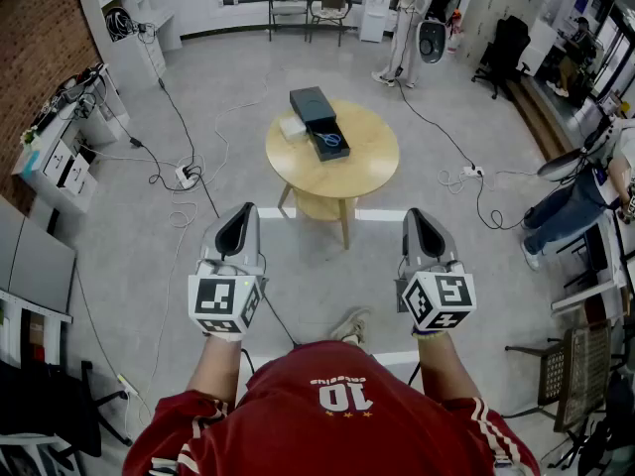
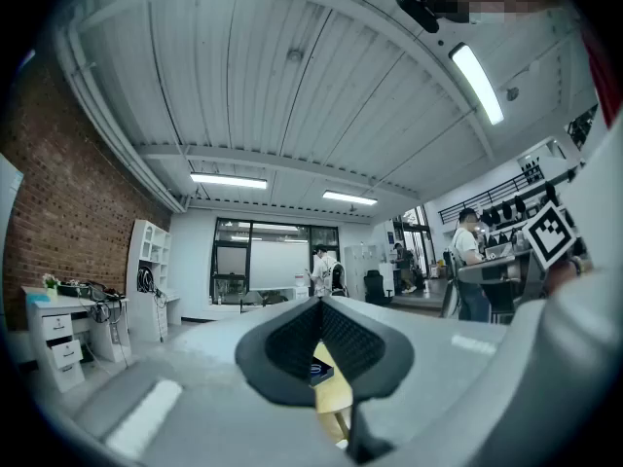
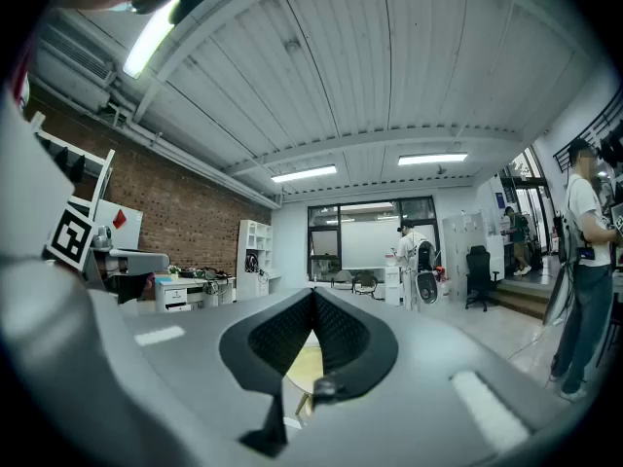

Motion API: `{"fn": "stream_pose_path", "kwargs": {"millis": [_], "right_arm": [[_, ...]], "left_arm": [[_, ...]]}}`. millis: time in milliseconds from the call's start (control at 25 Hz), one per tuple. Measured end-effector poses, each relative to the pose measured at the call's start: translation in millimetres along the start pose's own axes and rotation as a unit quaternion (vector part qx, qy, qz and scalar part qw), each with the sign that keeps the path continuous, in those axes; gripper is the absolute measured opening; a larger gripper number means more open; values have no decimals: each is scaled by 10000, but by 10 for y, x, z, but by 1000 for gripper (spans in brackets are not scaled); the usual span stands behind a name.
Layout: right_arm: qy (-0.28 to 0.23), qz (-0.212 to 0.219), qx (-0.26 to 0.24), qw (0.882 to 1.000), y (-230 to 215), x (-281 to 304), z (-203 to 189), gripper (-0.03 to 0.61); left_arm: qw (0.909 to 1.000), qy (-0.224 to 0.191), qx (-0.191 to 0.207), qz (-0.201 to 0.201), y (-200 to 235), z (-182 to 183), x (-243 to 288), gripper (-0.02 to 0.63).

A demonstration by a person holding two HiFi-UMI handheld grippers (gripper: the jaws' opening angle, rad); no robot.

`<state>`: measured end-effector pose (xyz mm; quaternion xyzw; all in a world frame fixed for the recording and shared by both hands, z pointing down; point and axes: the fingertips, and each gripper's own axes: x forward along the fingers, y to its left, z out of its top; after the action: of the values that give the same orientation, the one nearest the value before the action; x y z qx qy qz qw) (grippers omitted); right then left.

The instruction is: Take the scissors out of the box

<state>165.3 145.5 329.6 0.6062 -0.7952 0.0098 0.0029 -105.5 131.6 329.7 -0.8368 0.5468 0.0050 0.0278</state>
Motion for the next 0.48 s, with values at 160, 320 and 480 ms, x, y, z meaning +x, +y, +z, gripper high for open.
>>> {"fn": "stream_pose_path", "kwargs": {"millis": [160,320,480], "right_arm": [[32,34,-28,10000,43,19,-29,-2],[34,64,-2,10000,68,17,-29,-2],[17,100,5,9999,121,18,-27,-2]], "left_arm": [[10000,-6,10,-35,5,15,-8,3],[10000,-6,2,-89,-40,18,-12,3],[9999,-11,2,-117,-39,9,-37,3]]}}
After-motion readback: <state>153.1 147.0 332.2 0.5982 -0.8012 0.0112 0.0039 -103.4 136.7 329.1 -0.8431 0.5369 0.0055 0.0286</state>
